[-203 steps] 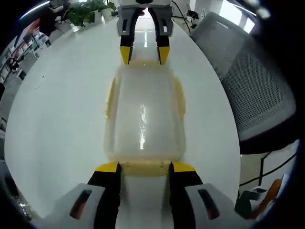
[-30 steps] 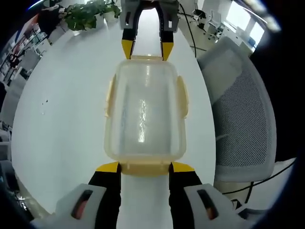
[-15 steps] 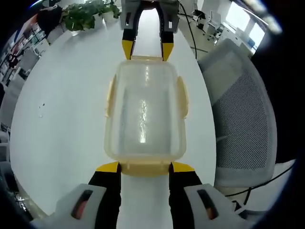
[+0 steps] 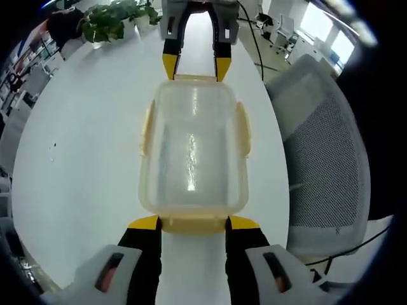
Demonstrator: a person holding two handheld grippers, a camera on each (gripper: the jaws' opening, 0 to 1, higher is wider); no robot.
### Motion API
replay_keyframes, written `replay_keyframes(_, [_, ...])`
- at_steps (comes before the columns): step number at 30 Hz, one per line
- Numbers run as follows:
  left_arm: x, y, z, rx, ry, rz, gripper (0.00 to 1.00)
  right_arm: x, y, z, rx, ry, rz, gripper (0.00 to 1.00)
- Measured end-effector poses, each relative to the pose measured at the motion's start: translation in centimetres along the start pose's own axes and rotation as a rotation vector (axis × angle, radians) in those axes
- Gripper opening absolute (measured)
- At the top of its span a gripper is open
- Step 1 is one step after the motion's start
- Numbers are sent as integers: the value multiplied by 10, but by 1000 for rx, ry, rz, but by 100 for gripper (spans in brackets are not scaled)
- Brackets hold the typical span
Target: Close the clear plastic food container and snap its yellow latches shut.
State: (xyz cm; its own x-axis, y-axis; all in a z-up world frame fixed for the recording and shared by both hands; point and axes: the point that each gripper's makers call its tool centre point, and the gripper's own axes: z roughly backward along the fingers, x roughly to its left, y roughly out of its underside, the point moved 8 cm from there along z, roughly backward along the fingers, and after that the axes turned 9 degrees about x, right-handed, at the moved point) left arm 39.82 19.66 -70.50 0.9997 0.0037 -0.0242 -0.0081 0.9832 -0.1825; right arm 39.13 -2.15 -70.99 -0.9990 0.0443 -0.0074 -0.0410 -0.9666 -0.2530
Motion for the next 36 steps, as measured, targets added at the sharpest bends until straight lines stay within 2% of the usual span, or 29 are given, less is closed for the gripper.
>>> replay_keyframes(36, [3,-48,-16,6,12,-11,38,0,50,6,9,-8,-23,38])
